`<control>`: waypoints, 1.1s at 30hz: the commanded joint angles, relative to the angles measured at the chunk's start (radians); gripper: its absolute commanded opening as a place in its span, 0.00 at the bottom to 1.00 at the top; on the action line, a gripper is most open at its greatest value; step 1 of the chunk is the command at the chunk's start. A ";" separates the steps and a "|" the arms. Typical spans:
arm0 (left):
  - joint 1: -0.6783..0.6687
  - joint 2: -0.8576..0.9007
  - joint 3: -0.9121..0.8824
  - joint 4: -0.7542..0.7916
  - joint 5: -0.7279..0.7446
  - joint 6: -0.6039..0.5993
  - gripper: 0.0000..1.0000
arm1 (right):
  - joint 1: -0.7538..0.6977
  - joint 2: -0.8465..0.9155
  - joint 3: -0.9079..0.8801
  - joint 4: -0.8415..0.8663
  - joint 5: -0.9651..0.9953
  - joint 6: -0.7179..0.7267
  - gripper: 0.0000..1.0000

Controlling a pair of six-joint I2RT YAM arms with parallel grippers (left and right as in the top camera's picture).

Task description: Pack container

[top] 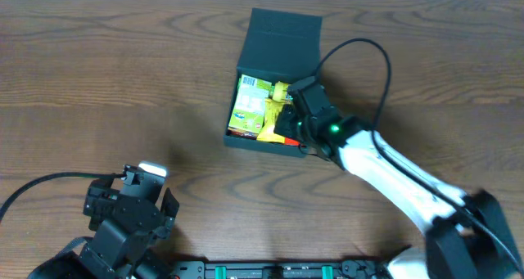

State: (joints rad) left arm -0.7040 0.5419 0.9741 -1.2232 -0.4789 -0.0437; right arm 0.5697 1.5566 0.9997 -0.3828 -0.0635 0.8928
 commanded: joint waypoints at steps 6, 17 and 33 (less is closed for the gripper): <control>-0.002 -0.003 0.011 0.000 -0.019 0.014 0.95 | 0.014 -0.044 0.007 -0.010 -0.017 0.008 0.01; -0.002 -0.003 0.011 0.000 -0.019 0.014 0.95 | 0.024 0.078 0.007 0.122 -0.023 -0.008 0.01; -0.002 -0.003 0.011 0.000 -0.019 0.014 0.95 | 0.040 0.154 0.007 0.135 -0.027 -0.012 0.01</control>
State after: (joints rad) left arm -0.7040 0.5419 0.9741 -1.2232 -0.4789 -0.0437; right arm 0.5938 1.6905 0.9997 -0.2462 -0.0978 0.8909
